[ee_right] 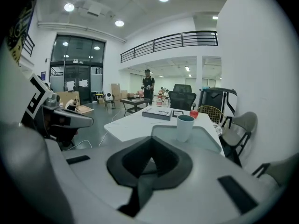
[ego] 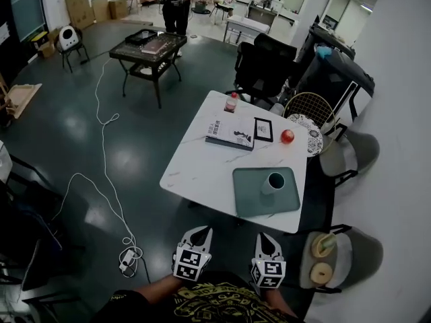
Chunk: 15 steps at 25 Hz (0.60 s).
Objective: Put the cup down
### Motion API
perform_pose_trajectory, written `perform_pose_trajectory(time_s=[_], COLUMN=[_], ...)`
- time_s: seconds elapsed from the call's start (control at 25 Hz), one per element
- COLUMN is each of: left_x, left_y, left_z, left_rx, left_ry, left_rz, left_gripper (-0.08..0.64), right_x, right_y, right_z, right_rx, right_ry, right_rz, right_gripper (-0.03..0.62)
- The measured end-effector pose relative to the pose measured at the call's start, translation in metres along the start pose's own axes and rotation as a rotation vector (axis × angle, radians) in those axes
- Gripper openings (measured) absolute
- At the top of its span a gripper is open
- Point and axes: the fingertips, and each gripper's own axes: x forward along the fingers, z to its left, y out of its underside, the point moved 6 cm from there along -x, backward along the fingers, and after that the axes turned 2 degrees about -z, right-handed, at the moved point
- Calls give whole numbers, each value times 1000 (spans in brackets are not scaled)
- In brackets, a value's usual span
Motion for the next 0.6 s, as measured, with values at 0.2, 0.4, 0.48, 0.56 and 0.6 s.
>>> perform_pose_trajectory(time_s=[0.2,0.4,0.48,0.56,0.6], left_x=[1,-8,-13,-20,-25], left_y=[9,20,26,32,37], left_z=[-50,-108,-128,-147,-156], left_rx=[26,37,38,37,39], left_ry=[23,33,26,14,11], left_rz=[5,20,19,16,16], left_gripper=[9,9,9,9,9], right_x=[-40,-86,-103,-121,-130], right_y=[31,40,51,59,61], right_z=[-31,-55,-65,-73,-75], right_rx=[26,21,12,-4,-11], right_ry=[18,3,-13,-23,-25], right_rz=[-13,-54,-57,-65,-68], right_gripper=[6,6,6,6,6])
